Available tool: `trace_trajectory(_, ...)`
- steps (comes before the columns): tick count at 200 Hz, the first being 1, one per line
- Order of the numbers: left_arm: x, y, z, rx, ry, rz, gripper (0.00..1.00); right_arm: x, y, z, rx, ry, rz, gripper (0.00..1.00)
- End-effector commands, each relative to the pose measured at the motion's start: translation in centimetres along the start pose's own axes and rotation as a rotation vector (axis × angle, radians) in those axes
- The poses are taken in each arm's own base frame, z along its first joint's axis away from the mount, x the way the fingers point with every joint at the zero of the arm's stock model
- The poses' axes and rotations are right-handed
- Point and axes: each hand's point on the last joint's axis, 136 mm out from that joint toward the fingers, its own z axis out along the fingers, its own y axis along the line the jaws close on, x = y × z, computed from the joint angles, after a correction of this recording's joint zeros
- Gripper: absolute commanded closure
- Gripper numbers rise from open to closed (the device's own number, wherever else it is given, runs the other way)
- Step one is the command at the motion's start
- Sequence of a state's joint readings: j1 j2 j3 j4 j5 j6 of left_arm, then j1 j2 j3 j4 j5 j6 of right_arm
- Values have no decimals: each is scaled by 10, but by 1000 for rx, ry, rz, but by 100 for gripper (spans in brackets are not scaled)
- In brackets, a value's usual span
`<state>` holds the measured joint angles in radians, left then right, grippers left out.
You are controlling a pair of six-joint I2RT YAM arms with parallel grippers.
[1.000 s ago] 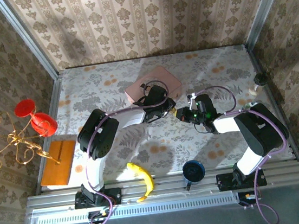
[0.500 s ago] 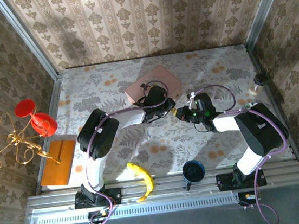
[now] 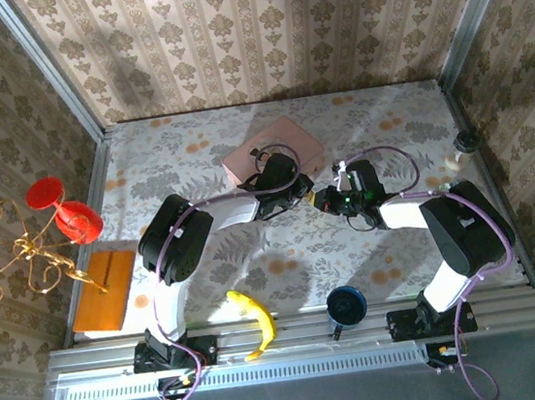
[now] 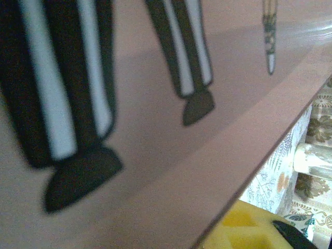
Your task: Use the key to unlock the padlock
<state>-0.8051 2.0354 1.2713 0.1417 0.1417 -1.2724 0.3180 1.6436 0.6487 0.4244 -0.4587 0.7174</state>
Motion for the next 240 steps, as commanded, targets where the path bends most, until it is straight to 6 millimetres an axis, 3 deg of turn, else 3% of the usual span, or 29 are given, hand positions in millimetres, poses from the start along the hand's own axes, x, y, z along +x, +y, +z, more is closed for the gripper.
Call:
trace_trajectory(1, 35, -10, -6, 47, 132, -14, 100, -35, 29, -2, -100, -78, -80, 100)
trace_trajectory(107, 50, -20, -6, 83, 180, -1, 100, -51, 34, 9, -276, -102, 14, 100)
trace_trajectory(240, 53, -17, -12, 76, 205, 5, 100, -65, 31, -8, -147, -105, -64, 98)
